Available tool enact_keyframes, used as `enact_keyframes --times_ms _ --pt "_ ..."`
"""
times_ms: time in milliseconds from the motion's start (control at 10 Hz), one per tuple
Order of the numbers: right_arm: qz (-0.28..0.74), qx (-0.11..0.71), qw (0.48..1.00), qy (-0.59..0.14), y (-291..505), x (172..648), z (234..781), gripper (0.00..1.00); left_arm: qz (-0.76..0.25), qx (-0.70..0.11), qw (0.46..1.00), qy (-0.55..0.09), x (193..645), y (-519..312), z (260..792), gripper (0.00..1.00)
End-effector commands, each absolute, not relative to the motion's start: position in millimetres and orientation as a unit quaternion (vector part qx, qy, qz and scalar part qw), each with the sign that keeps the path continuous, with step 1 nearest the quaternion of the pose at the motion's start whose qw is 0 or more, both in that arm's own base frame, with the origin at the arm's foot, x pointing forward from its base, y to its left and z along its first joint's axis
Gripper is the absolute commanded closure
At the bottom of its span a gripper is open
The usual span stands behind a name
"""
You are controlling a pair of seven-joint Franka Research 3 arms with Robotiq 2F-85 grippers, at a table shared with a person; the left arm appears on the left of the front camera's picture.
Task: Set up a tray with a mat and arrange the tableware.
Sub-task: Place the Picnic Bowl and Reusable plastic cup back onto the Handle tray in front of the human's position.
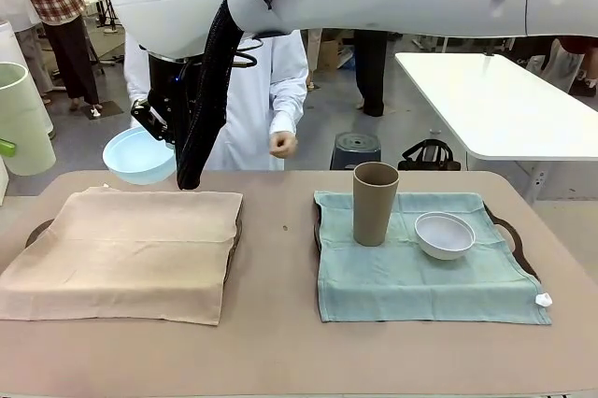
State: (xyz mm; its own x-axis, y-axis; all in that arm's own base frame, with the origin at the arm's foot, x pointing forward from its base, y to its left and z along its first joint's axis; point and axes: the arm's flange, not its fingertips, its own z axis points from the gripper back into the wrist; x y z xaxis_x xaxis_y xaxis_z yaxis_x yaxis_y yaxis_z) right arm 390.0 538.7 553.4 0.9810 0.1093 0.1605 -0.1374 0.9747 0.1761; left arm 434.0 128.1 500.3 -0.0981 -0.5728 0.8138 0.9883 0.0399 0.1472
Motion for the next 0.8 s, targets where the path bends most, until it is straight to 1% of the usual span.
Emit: enact_keyframes --times_ms 0,400,500,600,700 --pt "0.067 0.095 0.99 -0.076 540 391 554 1.0 -0.641 -0.27 0.61 -0.38 435 129 502 0.72" --pt "0.067 0.095 0.99 -0.076 540 391 554 1.0 -0.641 -0.27 0.61 -0.38 435 129 502 0.72" --pt "0.062 0.094 0.991 -0.075 539 390 553 0.96 -0.641 -0.27 0.61 -0.38 435 129 502 0.72" --pt "0.064 0.117 0.989 -0.057 536 405 533 0.96 -0.636 -0.274 0.613 -0.379 434 128 500 0.16" --pt "0.053 0.125 0.99 -0.049 534 424 503 0.96 -0.611 -0.299 0.612 -0.403 449 131 476 0.16"
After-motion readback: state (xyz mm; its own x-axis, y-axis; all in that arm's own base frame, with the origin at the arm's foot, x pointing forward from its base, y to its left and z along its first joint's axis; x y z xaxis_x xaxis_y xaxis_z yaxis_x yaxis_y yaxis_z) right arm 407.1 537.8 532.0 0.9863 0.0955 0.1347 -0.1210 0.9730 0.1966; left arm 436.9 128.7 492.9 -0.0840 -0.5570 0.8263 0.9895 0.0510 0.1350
